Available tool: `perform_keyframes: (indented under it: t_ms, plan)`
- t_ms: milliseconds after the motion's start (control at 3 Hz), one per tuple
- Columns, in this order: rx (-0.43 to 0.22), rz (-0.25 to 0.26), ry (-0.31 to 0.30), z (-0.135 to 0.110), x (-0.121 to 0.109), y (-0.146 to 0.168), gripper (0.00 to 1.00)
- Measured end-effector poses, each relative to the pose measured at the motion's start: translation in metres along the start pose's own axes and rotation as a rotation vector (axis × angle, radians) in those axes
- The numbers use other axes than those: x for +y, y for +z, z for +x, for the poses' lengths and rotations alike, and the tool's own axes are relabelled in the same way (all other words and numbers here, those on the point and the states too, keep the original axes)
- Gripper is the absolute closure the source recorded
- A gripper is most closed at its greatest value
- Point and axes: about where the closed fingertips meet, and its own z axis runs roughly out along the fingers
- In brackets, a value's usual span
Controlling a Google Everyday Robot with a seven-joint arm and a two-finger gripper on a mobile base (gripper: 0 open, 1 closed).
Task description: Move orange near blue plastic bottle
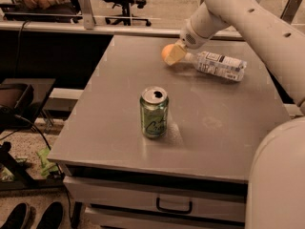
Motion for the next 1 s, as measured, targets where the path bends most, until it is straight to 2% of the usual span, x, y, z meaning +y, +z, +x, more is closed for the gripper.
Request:
perform_keyframes:
  t_ms: [333,667,1000]
  plan:
    - [0.003,-0.009,-0.024,-0.005,0.000,0.004,0.07]
    - [0.020,-0.045,-0.046,-0.007,0.003,0.014,0.00]
    - [0.020,-0.045,-0.046,-0.007,0.003,0.014,0.00]
